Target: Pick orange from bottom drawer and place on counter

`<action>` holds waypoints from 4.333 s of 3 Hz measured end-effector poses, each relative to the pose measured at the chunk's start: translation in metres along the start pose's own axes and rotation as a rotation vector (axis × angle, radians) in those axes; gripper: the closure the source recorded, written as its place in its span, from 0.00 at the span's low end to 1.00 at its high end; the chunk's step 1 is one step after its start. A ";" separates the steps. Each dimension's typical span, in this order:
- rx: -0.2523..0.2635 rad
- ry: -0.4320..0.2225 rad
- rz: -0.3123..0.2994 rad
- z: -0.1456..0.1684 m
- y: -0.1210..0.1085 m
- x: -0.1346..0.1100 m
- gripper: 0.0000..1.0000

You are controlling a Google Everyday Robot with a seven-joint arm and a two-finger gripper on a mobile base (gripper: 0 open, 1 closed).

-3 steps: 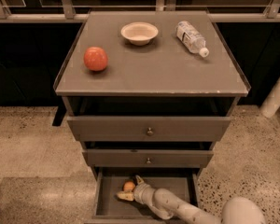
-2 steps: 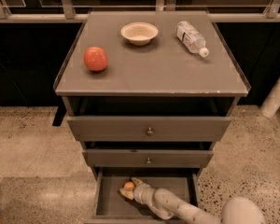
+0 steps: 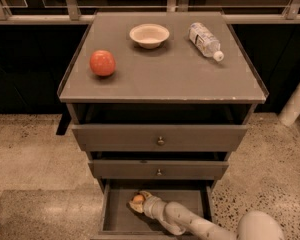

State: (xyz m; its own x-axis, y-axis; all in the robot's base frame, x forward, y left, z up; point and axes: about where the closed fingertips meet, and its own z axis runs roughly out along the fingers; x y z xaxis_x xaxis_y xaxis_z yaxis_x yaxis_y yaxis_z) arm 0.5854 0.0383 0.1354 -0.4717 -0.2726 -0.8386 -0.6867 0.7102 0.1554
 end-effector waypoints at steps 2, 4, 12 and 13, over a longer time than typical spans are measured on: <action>0.000 0.000 0.000 0.000 0.000 0.000 1.00; -0.040 -0.028 0.028 -0.071 0.019 -0.012 1.00; 0.019 0.024 -0.391 -0.298 0.105 -0.159 1.00; 0.025 0.011 -0.499 -0.350 0.102 -0.192 1.00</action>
Offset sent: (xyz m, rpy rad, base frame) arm 0.0000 0.0000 0.0000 0.0000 0.0000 0.0000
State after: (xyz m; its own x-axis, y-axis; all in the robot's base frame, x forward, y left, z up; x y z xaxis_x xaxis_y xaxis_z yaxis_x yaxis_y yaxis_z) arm 0.4118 -0.0641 0.4951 -0.0951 -0.5896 -0.8021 -0.8164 0.5072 -0.2760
